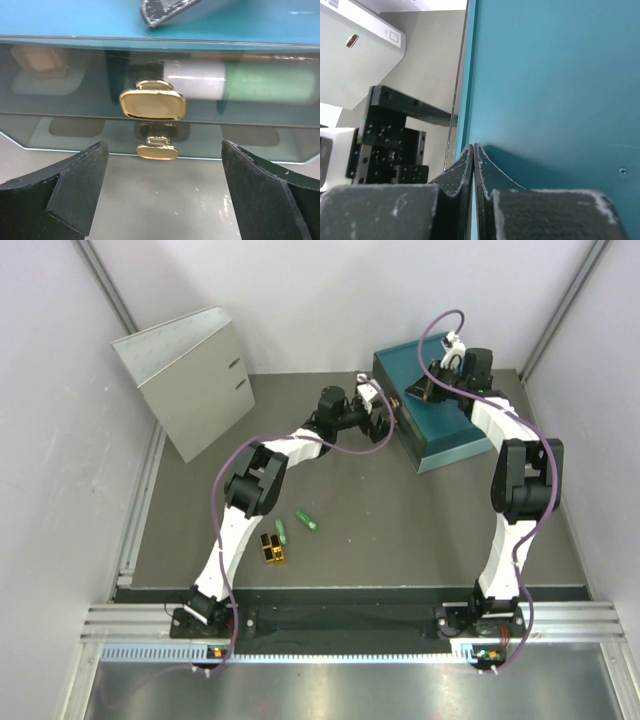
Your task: Organize the makeup
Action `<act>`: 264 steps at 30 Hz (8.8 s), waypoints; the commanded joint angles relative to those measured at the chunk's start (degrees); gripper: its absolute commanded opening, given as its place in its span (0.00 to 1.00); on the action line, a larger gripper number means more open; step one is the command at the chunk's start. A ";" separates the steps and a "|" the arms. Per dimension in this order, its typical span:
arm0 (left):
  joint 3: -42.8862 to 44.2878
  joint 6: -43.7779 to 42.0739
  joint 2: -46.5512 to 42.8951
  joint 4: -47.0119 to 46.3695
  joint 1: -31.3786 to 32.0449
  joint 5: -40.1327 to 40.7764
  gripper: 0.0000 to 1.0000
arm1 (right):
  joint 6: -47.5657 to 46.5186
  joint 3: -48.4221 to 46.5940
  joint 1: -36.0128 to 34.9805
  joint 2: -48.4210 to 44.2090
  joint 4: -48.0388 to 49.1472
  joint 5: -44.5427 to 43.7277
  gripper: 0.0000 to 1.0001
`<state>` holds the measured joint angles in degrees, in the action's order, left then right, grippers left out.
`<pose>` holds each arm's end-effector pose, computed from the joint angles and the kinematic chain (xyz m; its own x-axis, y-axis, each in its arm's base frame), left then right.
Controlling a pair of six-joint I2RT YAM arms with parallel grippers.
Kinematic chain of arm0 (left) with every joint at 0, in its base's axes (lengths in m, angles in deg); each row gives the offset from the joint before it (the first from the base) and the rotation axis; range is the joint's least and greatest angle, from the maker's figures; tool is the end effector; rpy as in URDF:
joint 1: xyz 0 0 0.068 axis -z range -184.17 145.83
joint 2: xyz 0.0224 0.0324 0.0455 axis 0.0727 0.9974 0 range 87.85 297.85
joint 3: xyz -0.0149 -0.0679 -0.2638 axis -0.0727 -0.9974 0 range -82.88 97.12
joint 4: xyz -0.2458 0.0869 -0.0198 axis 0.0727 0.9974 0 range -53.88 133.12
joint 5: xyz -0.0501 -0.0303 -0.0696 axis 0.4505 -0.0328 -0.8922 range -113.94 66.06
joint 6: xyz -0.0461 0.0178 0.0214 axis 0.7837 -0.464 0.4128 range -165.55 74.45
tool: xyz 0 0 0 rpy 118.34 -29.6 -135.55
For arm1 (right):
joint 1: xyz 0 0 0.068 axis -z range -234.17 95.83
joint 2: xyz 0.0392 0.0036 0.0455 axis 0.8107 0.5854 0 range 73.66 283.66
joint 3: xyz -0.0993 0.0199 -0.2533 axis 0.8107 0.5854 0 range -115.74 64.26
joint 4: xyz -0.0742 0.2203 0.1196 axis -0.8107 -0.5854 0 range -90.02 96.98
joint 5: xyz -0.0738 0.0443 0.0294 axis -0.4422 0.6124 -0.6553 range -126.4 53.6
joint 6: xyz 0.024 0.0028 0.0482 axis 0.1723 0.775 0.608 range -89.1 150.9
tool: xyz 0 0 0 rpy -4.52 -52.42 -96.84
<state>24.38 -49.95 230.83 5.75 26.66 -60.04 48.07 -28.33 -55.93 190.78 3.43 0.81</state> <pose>0.4762 -0.3085 0.1686 -0.0093 0.0778 -0.9969 0.9212 0.3885 0.0217 0.4776 0.0362 0.2532 -0.6141 0.2163 -0.7590 -0.3941 0.7492 0.5324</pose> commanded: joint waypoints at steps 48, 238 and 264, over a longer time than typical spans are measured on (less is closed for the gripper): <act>12.88 -7.36 7.41 12.43 2.48 -9.44 0.54 | -4.42 8.05 0.00 6.81 -22.55 -6.80 0.00; -18.58 38.86 -20.99 88.11 -2.35 19.92 0.00 | -4.51 8.75 0.09 6.72 -21.94 -5.75 0.00; 21.22 35.69 -11.78 85.74 -2.62 9.92 0.03 | -5.04 4.88 0.09 8.39 -23.96 -5.39 0.00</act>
<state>38.92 -15.66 213.34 93.68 24.32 -44.74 49.18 -28.46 -56.65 190.58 -5.55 11.91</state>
